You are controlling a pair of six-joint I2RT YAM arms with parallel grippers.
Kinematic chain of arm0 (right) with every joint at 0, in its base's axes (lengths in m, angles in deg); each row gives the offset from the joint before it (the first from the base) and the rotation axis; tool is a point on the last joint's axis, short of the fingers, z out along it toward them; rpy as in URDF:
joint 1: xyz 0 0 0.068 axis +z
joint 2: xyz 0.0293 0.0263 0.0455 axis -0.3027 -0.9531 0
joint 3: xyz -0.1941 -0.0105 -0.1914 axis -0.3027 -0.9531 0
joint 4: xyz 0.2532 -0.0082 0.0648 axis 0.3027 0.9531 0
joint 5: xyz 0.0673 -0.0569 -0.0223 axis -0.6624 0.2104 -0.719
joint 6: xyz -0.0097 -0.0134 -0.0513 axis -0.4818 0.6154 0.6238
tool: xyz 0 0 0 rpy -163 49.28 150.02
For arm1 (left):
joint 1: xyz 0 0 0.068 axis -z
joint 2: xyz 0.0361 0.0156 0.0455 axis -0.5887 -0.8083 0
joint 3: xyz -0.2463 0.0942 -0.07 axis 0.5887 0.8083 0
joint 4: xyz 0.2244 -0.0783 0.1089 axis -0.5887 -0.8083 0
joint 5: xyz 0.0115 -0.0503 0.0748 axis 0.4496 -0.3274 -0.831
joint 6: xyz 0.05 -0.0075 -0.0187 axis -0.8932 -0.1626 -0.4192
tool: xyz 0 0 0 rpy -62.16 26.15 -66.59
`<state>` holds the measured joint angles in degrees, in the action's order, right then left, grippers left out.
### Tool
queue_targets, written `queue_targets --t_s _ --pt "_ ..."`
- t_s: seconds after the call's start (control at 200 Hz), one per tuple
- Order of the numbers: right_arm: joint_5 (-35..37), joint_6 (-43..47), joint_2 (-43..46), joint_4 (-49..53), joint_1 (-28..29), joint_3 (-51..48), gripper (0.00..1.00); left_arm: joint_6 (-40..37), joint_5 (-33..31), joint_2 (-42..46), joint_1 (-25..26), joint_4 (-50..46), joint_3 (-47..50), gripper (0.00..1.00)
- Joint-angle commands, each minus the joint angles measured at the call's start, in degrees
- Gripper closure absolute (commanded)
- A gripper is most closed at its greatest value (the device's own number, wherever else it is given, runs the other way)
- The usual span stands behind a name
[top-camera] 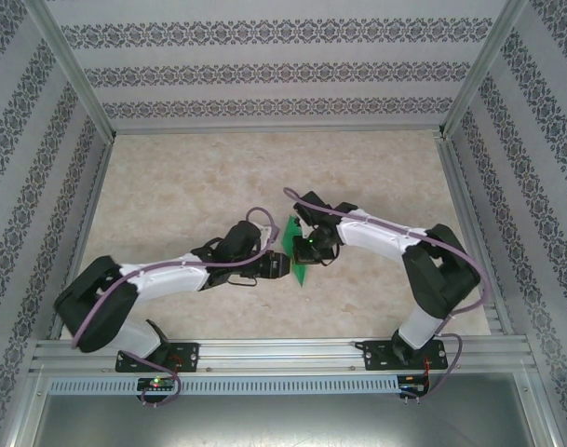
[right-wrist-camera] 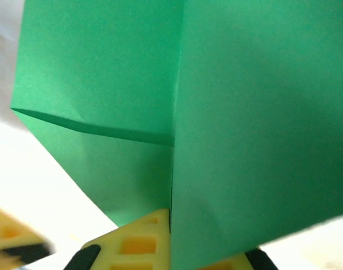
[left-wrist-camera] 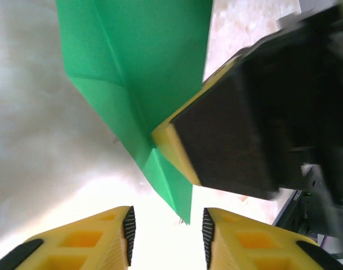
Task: Fold a paper plane with a square sheet of paper (pick it up from the middle)
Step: Move the paper plane to the center of the table.
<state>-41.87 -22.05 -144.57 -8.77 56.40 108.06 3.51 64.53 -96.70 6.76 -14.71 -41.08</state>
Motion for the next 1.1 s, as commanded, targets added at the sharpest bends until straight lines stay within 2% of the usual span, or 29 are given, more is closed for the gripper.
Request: queue_targets --t_s 0.0,0.175,0.27,0.774,1.054,1.094 --pt "5.2 2.1 -3.7 6.2 2.4 4.3 0.93 -2.5 -2.7 5.3 -3.2 -10.9 1.6 0.57" --pt "7.0 1.1 -8.9 7.4 4.3 8.5 0.90 -4.1 -5.6 14.2 -5.7 -18.7 3.7 0.49" --pt "8.1 0.7 -11.1 8.1 5.7 10.8 0.90 -4.5 -4.7 16.4 -7.5 -19.5 5.1 0.48" --pt "17.7 -2.9 -17.8 13.7 11.3 18.1 0.86 -5.1 -2.2 14.1 -8.9 -17.0 6.7 0.47" --pt "19.3 -2.8 -18.7 15.3 12.3 20.4 0.86 -6.4 -2.5 12.7 -8.9 -17.8 5.7 0.47" --pt "19.3 -2.6 -18.3 15.3 12.2 20.4 0.83 -6.5 -2.3 12.6 -8.9 -17.6 5.4 0.47"
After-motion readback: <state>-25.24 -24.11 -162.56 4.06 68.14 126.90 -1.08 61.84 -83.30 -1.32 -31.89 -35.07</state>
